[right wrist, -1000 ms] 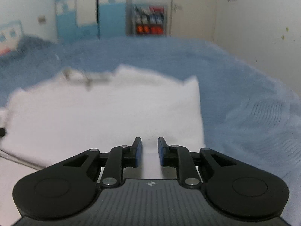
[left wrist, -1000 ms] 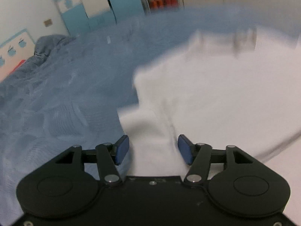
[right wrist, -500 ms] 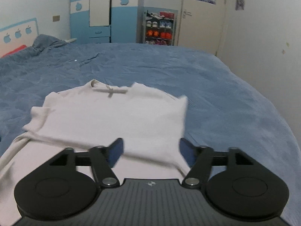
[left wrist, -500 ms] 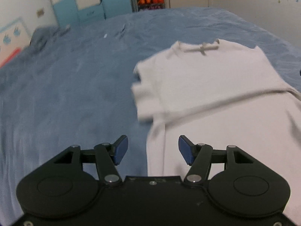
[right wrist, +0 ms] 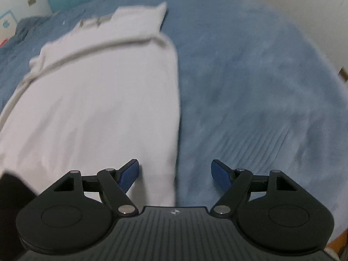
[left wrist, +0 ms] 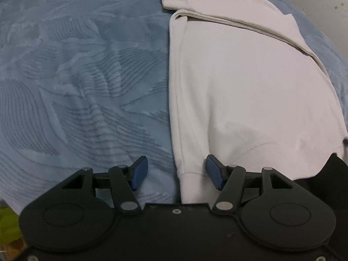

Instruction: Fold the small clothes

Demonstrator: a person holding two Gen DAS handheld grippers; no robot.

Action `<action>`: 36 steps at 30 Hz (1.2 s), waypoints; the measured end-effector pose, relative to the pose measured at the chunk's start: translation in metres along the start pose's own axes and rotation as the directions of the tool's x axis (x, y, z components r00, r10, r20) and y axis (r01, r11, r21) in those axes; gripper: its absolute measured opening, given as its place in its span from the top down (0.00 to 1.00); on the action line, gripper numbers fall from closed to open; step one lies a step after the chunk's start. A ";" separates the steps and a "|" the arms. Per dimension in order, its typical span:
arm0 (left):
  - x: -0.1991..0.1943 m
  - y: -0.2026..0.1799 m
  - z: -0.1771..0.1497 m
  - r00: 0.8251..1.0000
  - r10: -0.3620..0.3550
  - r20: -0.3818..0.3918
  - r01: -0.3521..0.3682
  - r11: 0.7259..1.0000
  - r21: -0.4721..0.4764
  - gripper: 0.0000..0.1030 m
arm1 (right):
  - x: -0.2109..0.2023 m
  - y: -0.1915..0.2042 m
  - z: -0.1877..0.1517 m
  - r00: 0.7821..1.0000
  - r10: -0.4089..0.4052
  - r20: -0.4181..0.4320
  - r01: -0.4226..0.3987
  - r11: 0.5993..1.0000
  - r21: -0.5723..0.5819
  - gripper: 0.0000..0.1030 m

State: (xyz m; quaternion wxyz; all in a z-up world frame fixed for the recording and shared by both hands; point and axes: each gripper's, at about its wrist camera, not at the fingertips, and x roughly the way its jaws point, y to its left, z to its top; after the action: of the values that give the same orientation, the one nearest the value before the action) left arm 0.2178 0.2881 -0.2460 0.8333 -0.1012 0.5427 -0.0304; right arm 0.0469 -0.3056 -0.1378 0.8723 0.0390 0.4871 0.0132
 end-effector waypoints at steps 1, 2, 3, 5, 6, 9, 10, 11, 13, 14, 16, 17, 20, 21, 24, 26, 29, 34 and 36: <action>0.001 0.000 0.000 1.000 -0.002 -0.007 0.002 1.000 -0.008 0.41 | 0.003 0.003 -0.004 1.000 0.010 -0.006 -0.010 1.000 -0.001 0.14; 0.001 0.000 0.002 1.000 -0.005 -0.014 0.005 1.000 -0.010 0.42 | 0.004 0.003 -0.010 1.000 0.017 -0.009 -0.017 1.000 -0.004 0.14; 0.000 -0.001 0.004 1.000 -0.020 -0.015 0.020 1.000 -0.006 0.45 | 0.007 0.005 -0.014 1.000 0.019 -0.009 -0.020 1.000 -0.012 0.14; -0.004 -0.008 0.012 0.998 -0.066 0.005 0.066 0.998 0.021 0.50 | 0.006 0.007 -0.017 1.000 0.017 0.002 -0.017 1.000 -0.009 0.19; -0.009 -0.010 0.014 0.997 -0.074 0.015 0.073 0.996 0.051 0.54 | 0.005 0.008 -0.017 0.999 0.037 0.009 -0.038 0.999 0.003 0.36; -0.011 -0.023 0.008 0.996 -0.089 0.009 0.087 0.986 0.141 0.95 | -0.004 0.010 -0.018 0.997 0.062 0.036 -0.062 0.998 0.004 0.87; -0.012 -0.027 0.007 0.997 -0.078 0.020 0.074 0.984 0.163 0.96 | -0.008 0.009 -0.018 0.996 0.076 0.046 -0.076 0.997 0.001 0.93; -0.015 -0.030 0.007 0.997 -0.066 0.037 0.059 0.982 0.182 0.96 | -0.013 0.010 -0.017 0.995 0.079 0.065 -0.079 0.997 -0.001 0.93; -0.026 -0.030 0.016 0.994 -0.071 0.083 0.056 0.983 0.173 0.96 | -0.028 0.011 -0.012 0.990 0.073 0.123 -0.072 0.997 -0.013 0.93; -0.034 -0.029 0.019 0.991 -0.069 0.112 0.050 0.985 0.166 0.96 | -0.039 0.011 -0.007 0.984 0.081 0.158 -0.080 0.997 -0.012 0.93; -0.053 -0.024 0.029 0.984 -0.058 0.170 0.030 0.986 0.165 0.96 | -0.056 0.010 0.002 0.974 0.111 0.199 -0.114 0.993 0.007 0.93; -0.062 -0.023 0.035 0.980 -0.067 0.185 0.037 0.986 0.162 0.96 | -0.064 0.009 0.009 0.968 0.133 0.214 -0.140 0.990 0.018 0.93; -0.084 -0.023 0.048 0.972 -0.032 0.231 -0.013 0.982 0.190 0.96 | -0.081 0.008 0.023 0.956 0.165 0.244 -0.180 0.983 0.042 0.93; -0.087 -0.022 0.051 0.970 -0.012 0.243 -0.034 0.982 0.186 0.96 | -0.085 0.009 0.026 0.954 0.170 0.248 -0.186 0.982 0.040 0.93; -0.076 -0.012 0.055 0.977 0.007 0.211 -0.042 0.986 0.161 0.96 | -0.078 0.013 0.028 0.963 0.152 0.225 -0.162 0.986 0.026 0.93; -0.058 -0.009 0.057 0.986 0.005 0.167 -0.030 0.989 0.148 0.96 | -0.060 0.014 0.024 0.975 0.136 0.175 -0.145 0.989 0.039 0.93; -0.027 -0.007 0.048 0.995 0.006 0.102 -0.019 0.991 0.132 0.96 | -0.036 0.011 0.015 0.986 0.134 0.096 -0.142 0.986 0.084 0.93; -0.027 -0.004 0.074 0.989 -0.063 0.131 0.053 0.995 0.086 0.96 | -0.041 0.008 0.032 0.977 0.159 0.141 -0.174 0.980 0.095 0.93; -0.028 -0.007 0.099 0.983 -0.068 0.173 0.053 0.995 0.090 0.96 | -0.038 0.011 0.060 0.970 0.174 0.170 -0.192 0.977 0.095 0.93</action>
State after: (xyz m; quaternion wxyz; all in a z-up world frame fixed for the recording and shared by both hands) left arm 0.2973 0.2996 -0.1810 0.8802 -0.0841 0.4620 -0.0697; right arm 0.0777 -0.3003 -0.0733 0.9003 0.1334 0.4093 0.0635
